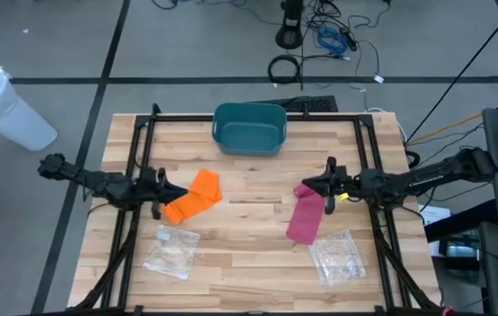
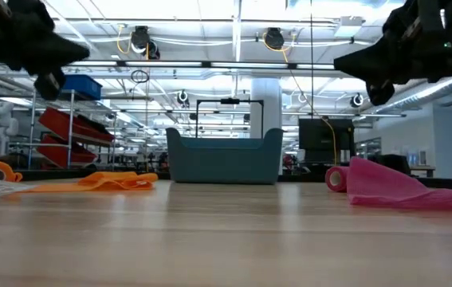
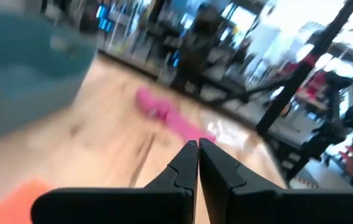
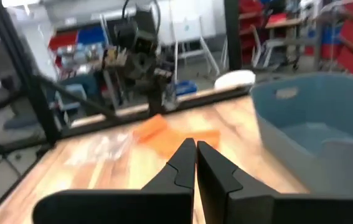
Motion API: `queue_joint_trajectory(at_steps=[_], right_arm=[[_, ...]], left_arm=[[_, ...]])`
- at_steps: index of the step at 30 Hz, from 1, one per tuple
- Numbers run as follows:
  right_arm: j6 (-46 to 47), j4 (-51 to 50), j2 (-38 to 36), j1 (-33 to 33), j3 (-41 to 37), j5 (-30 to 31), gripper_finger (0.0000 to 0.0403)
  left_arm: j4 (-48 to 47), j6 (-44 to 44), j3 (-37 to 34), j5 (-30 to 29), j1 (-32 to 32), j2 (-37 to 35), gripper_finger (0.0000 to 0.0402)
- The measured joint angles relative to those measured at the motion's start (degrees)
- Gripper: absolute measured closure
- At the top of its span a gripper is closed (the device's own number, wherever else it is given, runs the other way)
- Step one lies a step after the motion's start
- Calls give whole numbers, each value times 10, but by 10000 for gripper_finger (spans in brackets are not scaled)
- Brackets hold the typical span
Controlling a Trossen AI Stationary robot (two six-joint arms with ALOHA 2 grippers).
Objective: Roll bandage
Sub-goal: Roll the orange bandage
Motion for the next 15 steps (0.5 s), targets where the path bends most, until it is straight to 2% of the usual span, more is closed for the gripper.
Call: queue_joint_trajectory(at_steps=[3, 8, 11, 15], right_arm=[[-20, 2, 37, -4, 5, 27, 403], [-57, 3, 71, -21, 15, 43, 403], [-60, 1, 92, -26, 26, 26, 392], [-42, -1, 132, -27, 35, 8, 357]], left_arm=[[-3, -22, 5, -32, 1, 73, 381], [-12, -68, 67, -14, 5, 173, 381], [-80, -113, 128, -3, 2, 232, 382], [-202, -192, 202, -1, 2, 302, 384]])
